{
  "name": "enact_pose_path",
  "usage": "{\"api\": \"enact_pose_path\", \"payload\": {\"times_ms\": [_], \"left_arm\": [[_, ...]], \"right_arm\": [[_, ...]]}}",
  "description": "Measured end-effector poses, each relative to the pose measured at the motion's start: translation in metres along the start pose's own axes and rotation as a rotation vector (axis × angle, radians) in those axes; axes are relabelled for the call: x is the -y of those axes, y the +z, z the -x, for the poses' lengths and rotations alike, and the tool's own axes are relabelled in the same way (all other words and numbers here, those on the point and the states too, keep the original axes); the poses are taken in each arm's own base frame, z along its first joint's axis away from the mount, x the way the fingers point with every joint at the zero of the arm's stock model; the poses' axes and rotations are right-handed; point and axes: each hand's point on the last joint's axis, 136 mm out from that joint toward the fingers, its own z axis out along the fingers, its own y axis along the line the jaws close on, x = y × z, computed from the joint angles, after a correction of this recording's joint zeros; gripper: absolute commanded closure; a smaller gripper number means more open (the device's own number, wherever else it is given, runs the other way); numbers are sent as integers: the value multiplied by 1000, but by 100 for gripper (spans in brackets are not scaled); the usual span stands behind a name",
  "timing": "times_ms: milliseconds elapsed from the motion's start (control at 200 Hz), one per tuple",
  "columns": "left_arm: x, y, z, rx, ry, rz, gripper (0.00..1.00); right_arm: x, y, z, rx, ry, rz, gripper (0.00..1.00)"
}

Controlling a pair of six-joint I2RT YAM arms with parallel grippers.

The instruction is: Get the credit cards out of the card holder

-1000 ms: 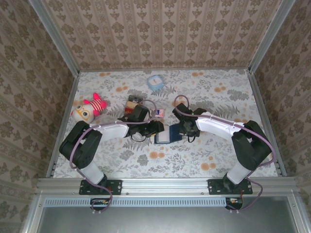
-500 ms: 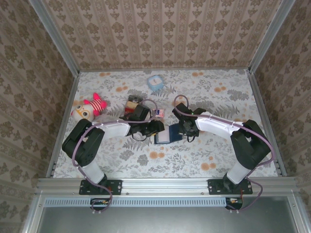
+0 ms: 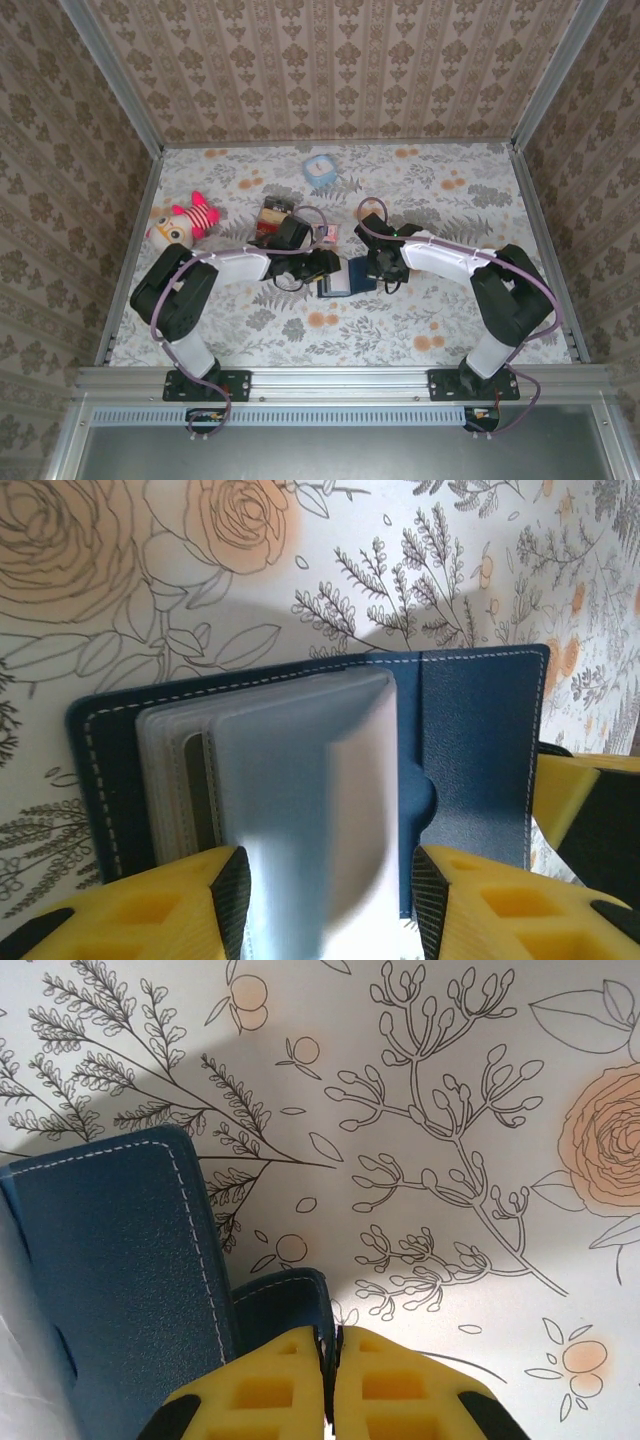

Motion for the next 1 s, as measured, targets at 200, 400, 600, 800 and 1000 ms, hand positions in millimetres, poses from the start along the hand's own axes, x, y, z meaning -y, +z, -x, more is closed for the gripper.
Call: {"api": "enact_pose_path", "payload": {"times_ms": [200, 400, 600, 800, 1000], "left_arm": [[12, 3, -8, -47, 13, -48, 50], [18, 5, -11, -77, 17, -86, 51], [32, 5, -11, -92, 32, -151, 51], [48, 5, -10, -105, 37, -213, 50], [62, 13, -11, -126, 48, -246, 50]], "right_arm": [[-6, 3, 0, -8, -4, 28, 92], [-10, 5, -1, -11, -9, 55, 92], [-6, 11, -3, -22, 8, 70, 88], [-5, 5, -3, -4, 40, 157, 66], [-2, -22, 10, 73, 109, 269, 60]]}}
